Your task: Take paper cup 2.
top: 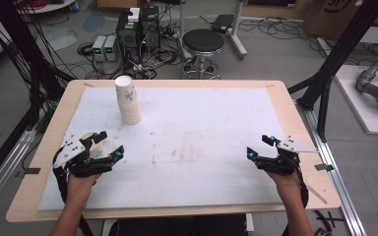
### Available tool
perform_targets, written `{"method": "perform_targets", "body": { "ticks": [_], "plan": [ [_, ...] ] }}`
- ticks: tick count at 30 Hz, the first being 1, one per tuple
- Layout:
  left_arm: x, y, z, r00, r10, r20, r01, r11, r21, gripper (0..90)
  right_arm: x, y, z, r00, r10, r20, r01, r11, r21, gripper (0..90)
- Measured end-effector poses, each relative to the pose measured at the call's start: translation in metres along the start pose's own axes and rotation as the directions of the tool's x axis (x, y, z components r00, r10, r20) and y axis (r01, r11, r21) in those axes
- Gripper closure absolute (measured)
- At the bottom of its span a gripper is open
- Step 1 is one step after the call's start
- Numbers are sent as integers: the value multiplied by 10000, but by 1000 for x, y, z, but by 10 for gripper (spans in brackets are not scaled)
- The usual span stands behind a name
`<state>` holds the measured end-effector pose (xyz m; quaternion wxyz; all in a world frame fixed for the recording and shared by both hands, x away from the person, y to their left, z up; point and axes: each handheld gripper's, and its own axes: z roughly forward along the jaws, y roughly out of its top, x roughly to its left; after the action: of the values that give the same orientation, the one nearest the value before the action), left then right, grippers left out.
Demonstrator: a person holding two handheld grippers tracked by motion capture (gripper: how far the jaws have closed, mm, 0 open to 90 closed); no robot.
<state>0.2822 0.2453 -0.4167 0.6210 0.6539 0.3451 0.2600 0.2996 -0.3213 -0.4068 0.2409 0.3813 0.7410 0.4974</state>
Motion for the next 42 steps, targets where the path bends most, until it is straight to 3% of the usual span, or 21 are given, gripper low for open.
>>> {"method": "perform_targets", "body": {
  "ticks": [8, 18, 42],
  "plan": [
    [2, -3, 0, 9997, -241, -103, 243, 9996, 166, 160, -1, -1, 3, 10000, -19, -44, 19, 10000, 26, 219],
    [0, 11, 5, 9986, -467, -254, 471, 9987, 192, 160, -1, -3, -2, 9999, -41, -158, 41, 10000, -13, 220],
    [4, 50, 28, 9997, -7, -260, 21, 9986, 529, 160, 0, -3, -4, 9997, -10, -244, 12, 10000, 66, 220]
  ]
}}
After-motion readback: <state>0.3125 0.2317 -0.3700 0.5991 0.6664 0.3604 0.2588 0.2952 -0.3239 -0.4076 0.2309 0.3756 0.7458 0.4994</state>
